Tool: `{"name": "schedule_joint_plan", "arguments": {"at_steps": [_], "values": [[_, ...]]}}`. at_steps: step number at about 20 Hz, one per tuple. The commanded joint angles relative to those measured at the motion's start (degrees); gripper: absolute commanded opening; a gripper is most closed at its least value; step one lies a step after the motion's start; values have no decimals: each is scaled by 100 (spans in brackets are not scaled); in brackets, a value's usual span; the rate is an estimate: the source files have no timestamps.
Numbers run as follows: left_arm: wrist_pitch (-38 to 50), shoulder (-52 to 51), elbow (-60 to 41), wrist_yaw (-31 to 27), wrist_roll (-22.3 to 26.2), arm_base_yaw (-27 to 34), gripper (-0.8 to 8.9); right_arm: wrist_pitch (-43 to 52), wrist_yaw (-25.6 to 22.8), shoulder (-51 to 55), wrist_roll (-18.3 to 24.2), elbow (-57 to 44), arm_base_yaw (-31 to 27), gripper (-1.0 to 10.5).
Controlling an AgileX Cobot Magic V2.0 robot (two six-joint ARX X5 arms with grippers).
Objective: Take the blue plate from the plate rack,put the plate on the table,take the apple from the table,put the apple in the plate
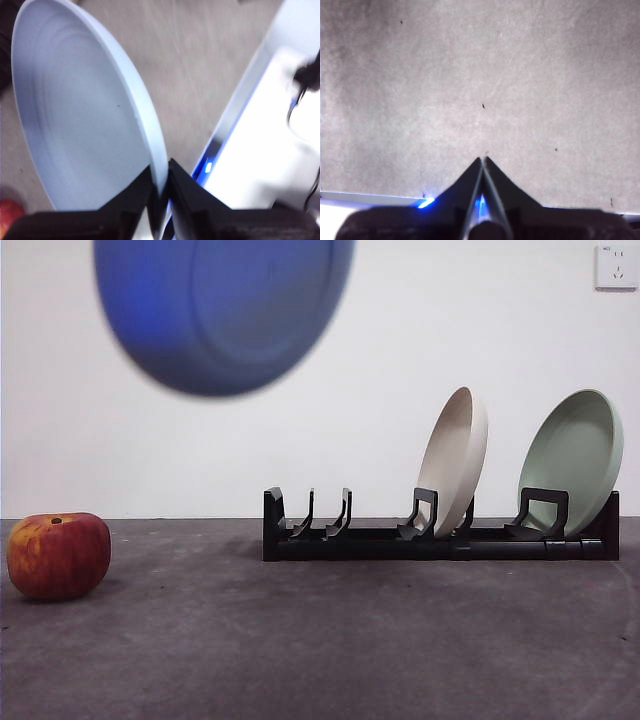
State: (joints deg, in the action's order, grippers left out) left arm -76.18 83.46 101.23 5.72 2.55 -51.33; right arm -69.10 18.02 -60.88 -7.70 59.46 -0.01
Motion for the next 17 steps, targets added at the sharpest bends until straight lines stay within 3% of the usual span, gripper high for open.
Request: {"name": "schedule_joint_plan", "arguments": {"at_steps": [1,5,10,17], "values": [[229,13,-553,-678,61,-431,-7,37,0,-2,-22,28,4,2],[1231,13,-1738,-1014,-2,-994,-7,39,-2,-2,2,28,4,2],[2205,208,-3110,-2247,0,-1421,-7,153,0,-2,2,28,4,2],[3058,1274,-3587,-2380,210,-1438,-7,297,0,-2,-28,28,4,2]]}}
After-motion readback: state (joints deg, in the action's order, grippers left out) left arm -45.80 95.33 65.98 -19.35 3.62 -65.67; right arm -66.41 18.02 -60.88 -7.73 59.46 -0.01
